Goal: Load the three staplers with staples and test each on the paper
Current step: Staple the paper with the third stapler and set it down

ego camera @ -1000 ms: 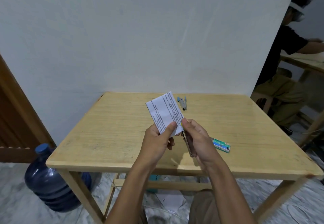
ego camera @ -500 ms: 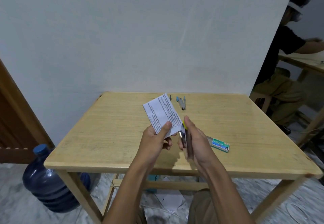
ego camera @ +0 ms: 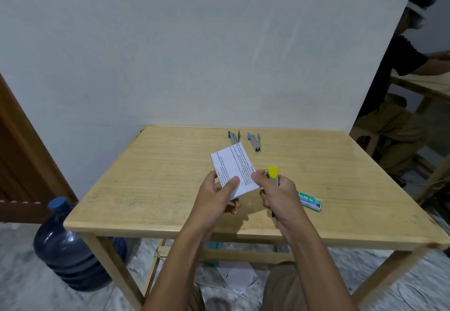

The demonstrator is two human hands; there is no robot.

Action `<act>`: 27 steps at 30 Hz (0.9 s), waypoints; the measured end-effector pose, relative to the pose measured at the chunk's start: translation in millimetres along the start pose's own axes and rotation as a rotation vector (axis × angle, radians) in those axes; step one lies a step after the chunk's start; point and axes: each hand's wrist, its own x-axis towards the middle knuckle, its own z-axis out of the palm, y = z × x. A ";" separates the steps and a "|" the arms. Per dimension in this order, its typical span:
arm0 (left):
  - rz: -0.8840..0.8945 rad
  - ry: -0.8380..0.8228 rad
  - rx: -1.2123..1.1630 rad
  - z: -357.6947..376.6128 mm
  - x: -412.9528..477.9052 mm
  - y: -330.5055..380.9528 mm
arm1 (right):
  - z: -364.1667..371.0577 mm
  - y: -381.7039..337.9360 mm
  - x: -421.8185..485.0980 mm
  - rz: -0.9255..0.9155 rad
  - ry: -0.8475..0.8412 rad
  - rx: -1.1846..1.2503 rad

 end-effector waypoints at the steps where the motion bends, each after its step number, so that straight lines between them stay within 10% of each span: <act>1: 0.016 0.032 0.006 -0.4 0.4 -0.9 | 0.4 0.6 -0.5 -0.007 -0.012 -0.008; 21: -0.007 0.142 0.021 12.5 15.1 -12.3 | -10.6 4.5 5.2 -0.024 0.043 -0.078; 27: 0.129 0.242 0.873 0.7 45.3 -26.3 | -38.0 -9.8 47.6 0.016 0.227 -0.078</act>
